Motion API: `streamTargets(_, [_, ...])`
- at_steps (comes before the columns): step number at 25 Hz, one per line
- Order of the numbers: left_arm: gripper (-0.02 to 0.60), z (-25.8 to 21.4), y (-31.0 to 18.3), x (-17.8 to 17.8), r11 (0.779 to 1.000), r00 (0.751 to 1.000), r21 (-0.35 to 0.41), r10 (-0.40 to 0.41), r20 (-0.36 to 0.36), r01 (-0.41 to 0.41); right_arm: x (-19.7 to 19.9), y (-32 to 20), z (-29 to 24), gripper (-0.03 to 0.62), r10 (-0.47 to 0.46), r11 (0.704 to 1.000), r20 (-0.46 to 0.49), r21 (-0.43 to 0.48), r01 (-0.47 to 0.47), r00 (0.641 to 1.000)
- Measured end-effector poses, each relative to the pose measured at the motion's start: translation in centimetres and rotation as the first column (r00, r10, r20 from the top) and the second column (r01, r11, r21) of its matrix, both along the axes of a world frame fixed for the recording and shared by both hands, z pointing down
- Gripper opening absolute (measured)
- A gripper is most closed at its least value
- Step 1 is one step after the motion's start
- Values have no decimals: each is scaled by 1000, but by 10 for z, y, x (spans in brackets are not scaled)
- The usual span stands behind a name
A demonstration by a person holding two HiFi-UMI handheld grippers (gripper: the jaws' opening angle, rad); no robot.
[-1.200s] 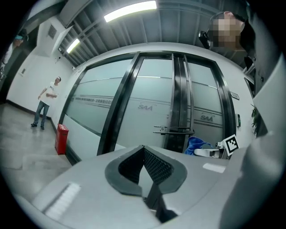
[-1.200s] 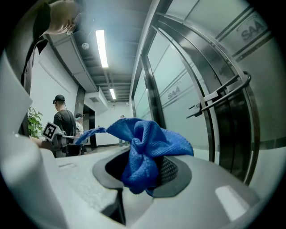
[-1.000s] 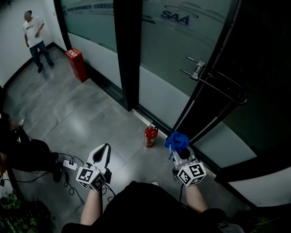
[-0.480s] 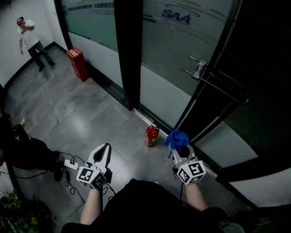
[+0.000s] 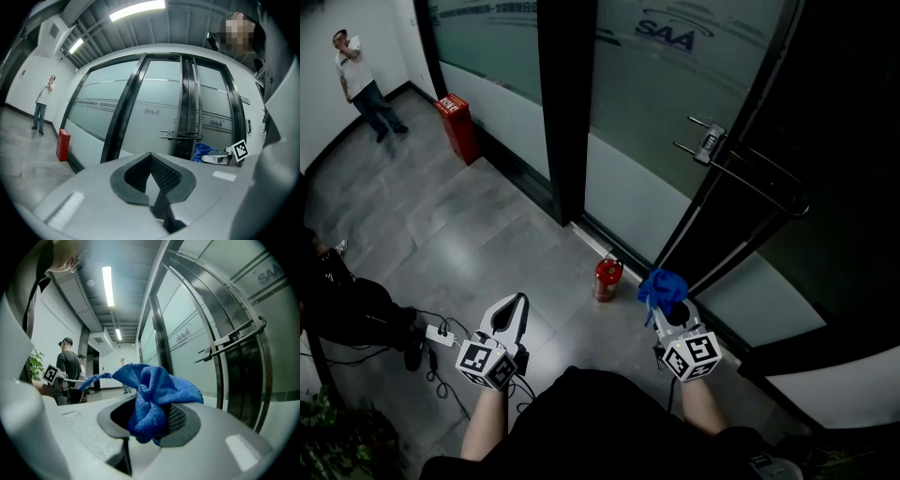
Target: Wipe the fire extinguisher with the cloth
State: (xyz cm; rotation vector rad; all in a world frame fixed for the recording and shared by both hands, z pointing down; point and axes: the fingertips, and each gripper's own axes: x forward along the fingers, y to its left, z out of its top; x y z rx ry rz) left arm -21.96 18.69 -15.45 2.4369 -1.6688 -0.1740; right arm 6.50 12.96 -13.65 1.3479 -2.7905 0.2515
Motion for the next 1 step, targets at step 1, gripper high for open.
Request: streamTargets(1, [6, 0, 0, 0, 1000, 1000, 5, -2, 6, 2, 2, 0, 1, 133, 7, 1000, -2, 1, -7, 1000])
